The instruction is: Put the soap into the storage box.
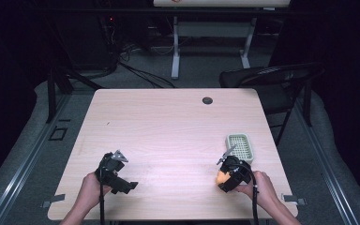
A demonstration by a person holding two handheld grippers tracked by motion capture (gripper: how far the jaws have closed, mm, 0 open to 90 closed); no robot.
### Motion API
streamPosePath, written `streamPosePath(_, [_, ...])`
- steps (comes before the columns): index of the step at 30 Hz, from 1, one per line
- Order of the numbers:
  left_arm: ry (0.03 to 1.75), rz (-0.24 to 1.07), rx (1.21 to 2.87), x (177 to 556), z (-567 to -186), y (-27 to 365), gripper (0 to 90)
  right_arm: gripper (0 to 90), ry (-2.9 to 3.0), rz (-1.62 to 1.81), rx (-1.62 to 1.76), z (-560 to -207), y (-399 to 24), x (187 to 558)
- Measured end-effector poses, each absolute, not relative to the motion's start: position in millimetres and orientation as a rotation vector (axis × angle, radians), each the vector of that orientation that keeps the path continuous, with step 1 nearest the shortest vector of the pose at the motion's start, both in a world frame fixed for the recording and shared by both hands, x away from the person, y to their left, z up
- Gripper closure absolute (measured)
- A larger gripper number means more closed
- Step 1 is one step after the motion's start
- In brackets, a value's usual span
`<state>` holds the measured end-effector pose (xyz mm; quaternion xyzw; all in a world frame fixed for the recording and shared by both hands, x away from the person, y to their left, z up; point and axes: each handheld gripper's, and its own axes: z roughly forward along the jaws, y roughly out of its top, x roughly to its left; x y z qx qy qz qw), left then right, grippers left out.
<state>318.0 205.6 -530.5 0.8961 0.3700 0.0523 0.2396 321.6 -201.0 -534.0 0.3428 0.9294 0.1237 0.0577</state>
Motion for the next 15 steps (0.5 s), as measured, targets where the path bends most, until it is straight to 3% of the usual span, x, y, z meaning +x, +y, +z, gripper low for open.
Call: streamPosePath(15, [1.011, 0.143, 2.454, 317.7, -530.8, 205.1, 0.1, 26.7, 2.821, 0.373, 1.019, -529.2, -203.0, 319.9])
